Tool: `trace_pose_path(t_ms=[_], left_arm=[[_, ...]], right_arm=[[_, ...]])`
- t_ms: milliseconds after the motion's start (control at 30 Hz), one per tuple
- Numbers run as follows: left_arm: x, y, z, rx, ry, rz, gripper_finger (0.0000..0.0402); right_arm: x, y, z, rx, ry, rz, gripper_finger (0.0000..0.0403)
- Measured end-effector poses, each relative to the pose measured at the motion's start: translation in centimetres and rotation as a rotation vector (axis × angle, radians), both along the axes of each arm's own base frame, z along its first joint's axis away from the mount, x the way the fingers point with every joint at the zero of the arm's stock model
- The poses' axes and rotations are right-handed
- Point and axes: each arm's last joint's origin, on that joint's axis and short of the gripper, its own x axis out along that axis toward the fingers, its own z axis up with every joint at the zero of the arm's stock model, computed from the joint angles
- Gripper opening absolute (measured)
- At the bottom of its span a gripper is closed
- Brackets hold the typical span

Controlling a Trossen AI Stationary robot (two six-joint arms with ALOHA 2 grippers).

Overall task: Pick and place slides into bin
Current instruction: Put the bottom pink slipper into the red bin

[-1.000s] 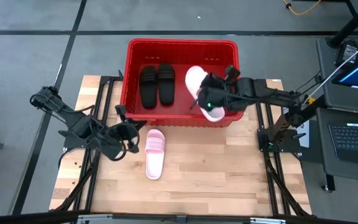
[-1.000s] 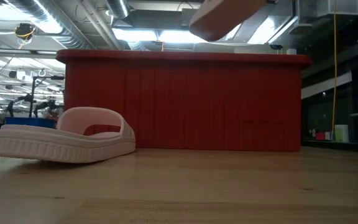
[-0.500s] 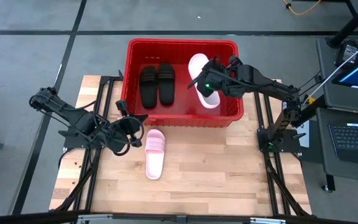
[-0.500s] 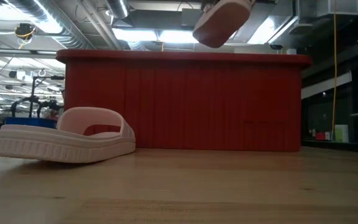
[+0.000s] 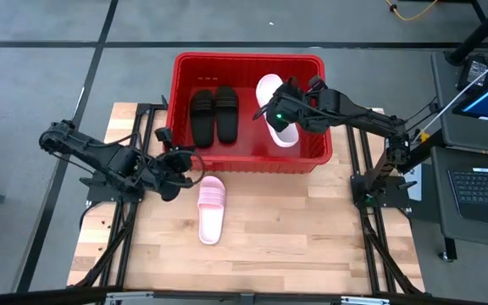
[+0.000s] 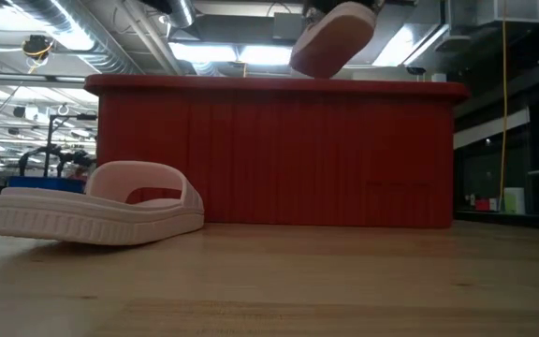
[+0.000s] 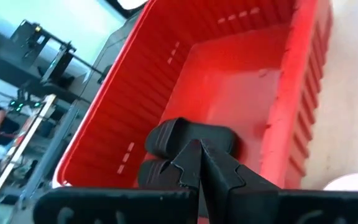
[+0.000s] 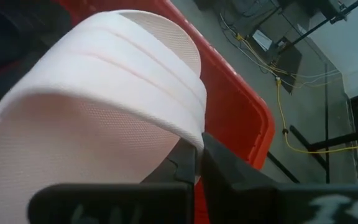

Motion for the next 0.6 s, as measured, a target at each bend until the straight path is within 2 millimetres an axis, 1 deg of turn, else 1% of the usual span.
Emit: trace_pose_path(t_ms=[133, 267, 467, 600], left_arm=[[0.0, 0.7, -0.1, 0.017, 0.029, 0.026, 0.0001], [-0.5, 1.3, 0.4, 0.035, 0.040, 0.027, 0.0002], [-1.9, 2.0, 1.3, 0.010, -0.011, 0.036, 0.0002], [-2.8, 2.3, 1.9, -0.011, -0.051, 0.042, 0.0001]], right_arm=[[0.6, -0.8, -1.1, -0.005, 0.016, -0.003, 0.0013], [1.2, -1.5, -1.8, -0.017, 0.020, 0.011, 0.0013], [1.1, -3.0, -2.1, -0.001, 0.012, -0.008, 0.0013], [0.9, -3.6, -2.1, -0.002, 0.017, -0.022, 0.0012]])
